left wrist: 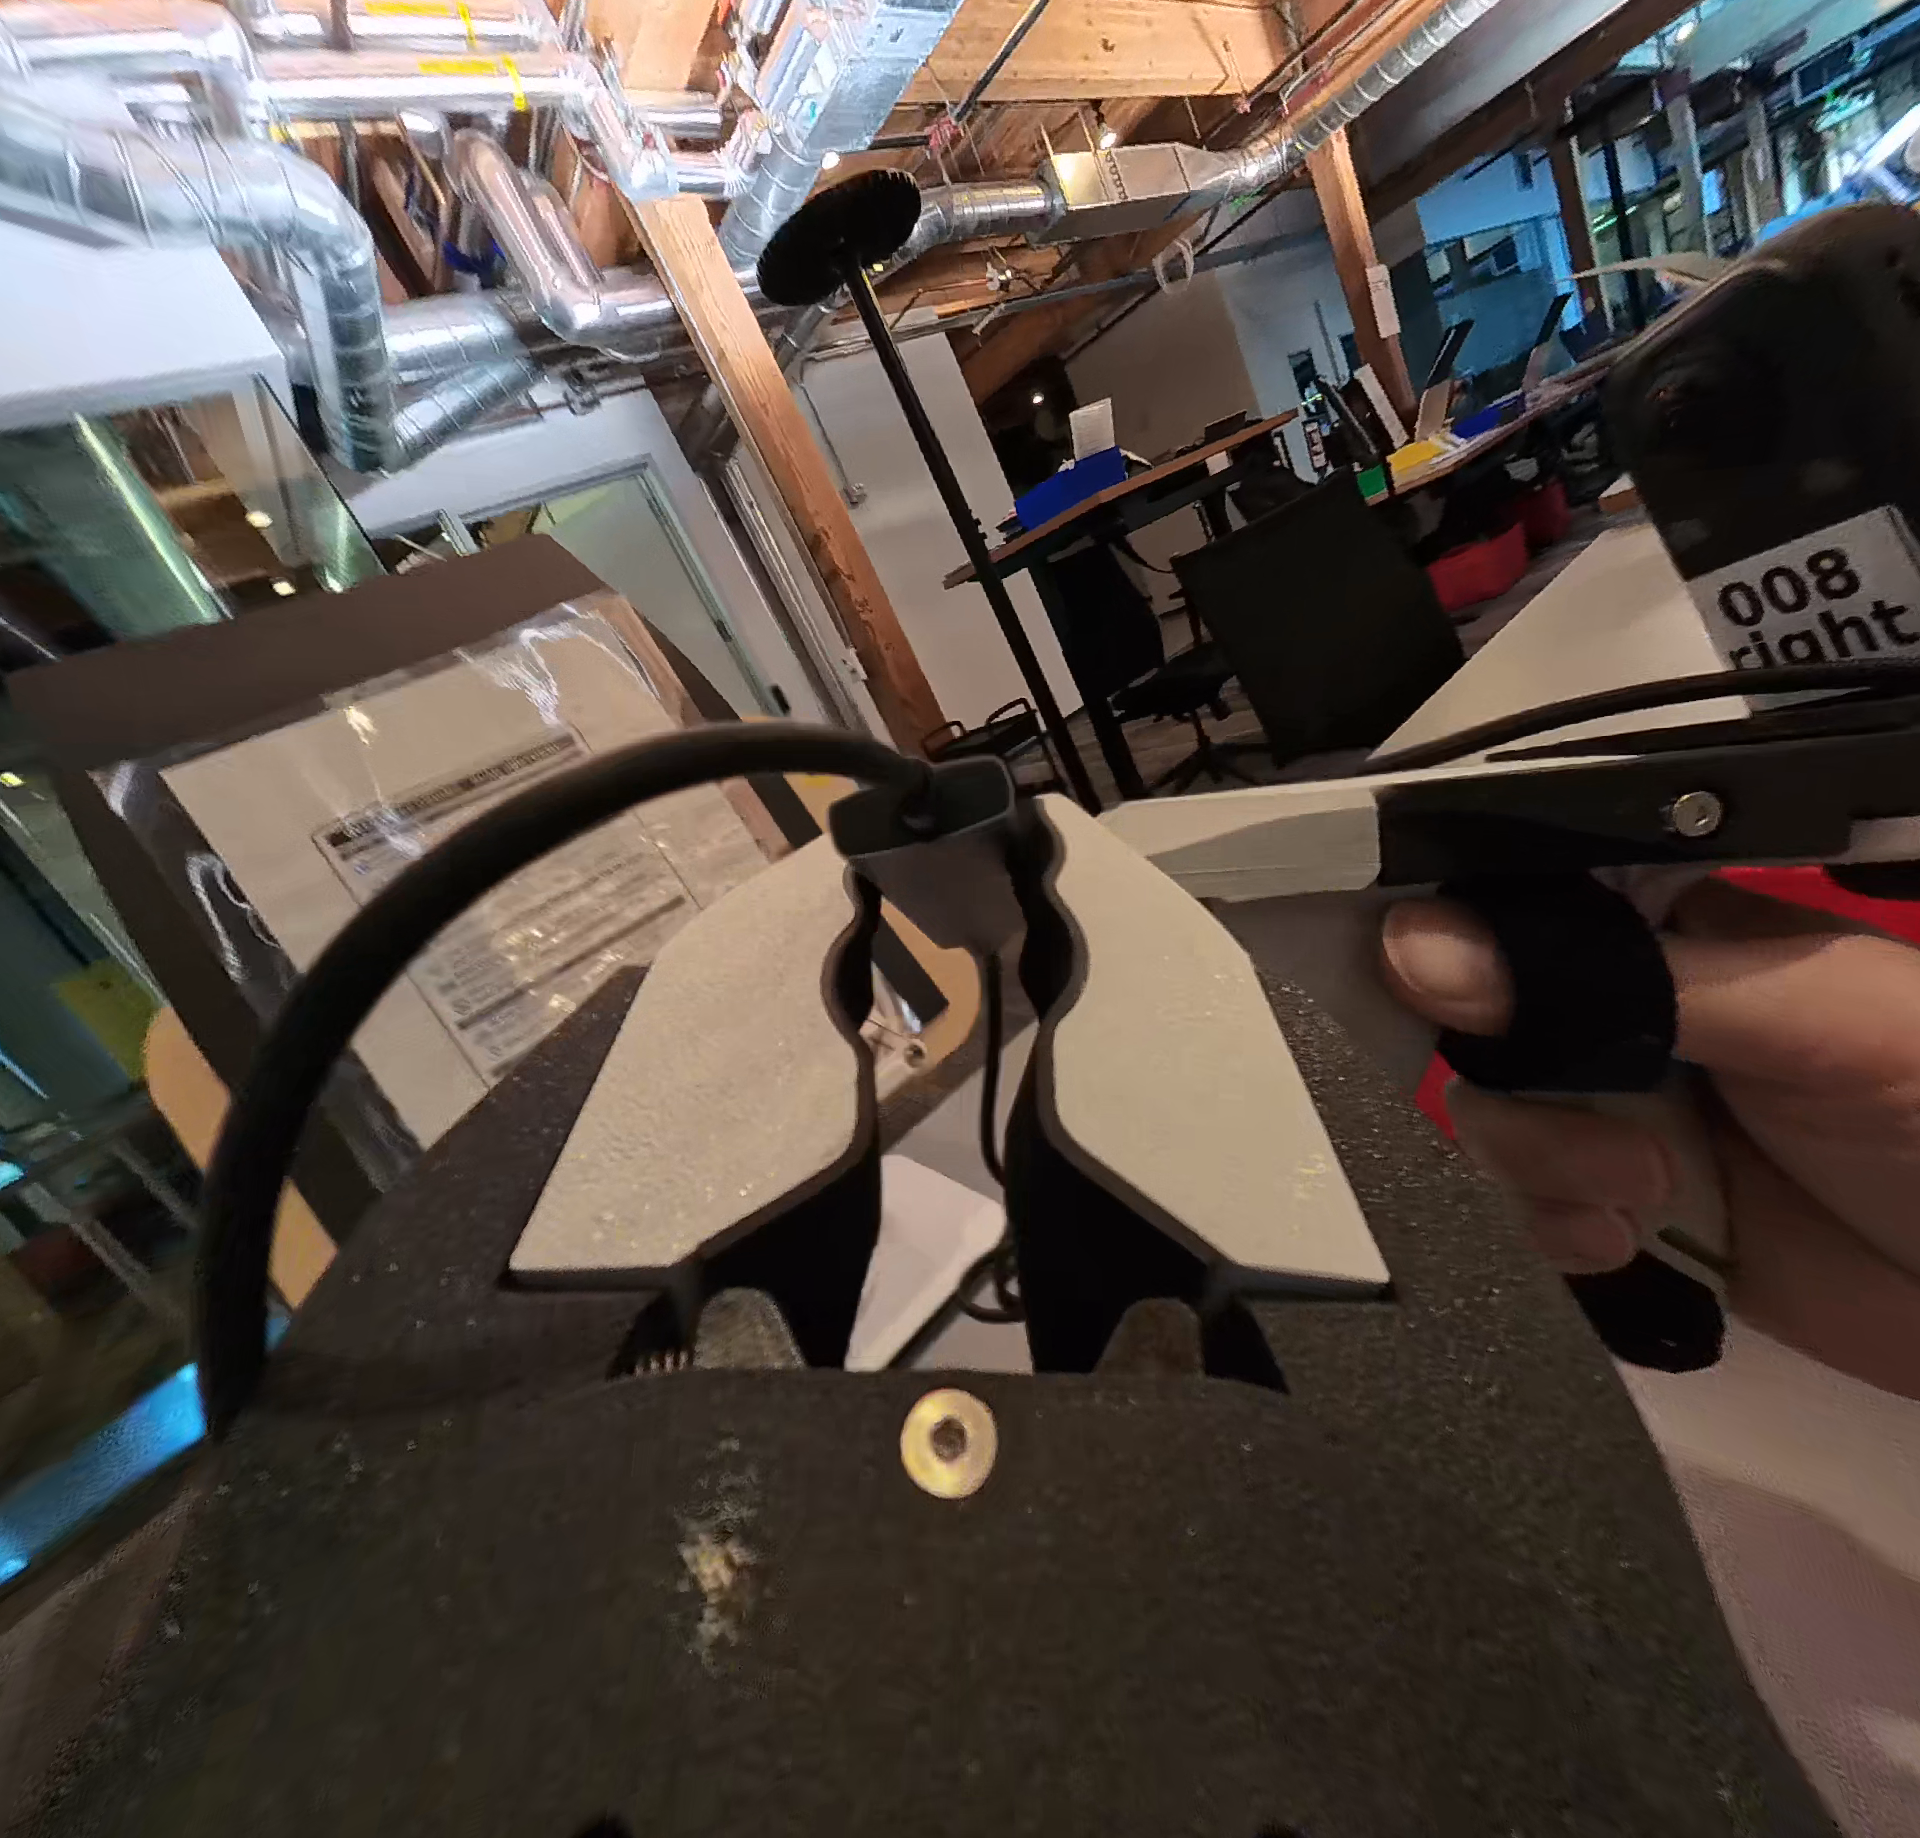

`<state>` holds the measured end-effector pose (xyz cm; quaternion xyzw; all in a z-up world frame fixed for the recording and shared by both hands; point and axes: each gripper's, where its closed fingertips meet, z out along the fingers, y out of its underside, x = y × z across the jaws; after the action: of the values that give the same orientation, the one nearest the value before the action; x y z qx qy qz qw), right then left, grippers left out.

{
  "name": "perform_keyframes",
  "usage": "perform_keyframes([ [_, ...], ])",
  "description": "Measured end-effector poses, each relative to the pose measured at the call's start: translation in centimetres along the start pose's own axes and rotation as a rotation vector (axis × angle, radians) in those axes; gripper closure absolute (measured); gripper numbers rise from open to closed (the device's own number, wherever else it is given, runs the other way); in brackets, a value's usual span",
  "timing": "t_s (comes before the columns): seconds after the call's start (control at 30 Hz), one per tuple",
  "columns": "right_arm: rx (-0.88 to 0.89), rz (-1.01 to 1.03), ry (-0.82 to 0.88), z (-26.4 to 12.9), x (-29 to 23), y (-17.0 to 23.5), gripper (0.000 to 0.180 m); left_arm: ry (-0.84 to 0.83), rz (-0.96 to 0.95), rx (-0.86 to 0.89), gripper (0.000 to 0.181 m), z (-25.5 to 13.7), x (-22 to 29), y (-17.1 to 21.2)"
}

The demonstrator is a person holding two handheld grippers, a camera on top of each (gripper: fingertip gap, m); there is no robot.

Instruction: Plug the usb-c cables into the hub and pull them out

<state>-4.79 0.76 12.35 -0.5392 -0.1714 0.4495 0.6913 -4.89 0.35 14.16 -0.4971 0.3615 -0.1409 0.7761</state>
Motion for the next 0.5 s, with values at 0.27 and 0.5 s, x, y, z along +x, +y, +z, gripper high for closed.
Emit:
perform_keyframes([
  [0.27, 0.034, 0.005, 0.027, -0.27, -0.52, -0.1, 0.168, -0.015, 0.074, 0.017, 0.156, -0.29, 0.03, -0.52],
  [0.5, 0.017, -0.016, 0.061, -0.43, -0.56, -0.02, 0.168, -0.033, 0.139, 0.008, 0.154, -0.38, 0.02, -0.56],
])
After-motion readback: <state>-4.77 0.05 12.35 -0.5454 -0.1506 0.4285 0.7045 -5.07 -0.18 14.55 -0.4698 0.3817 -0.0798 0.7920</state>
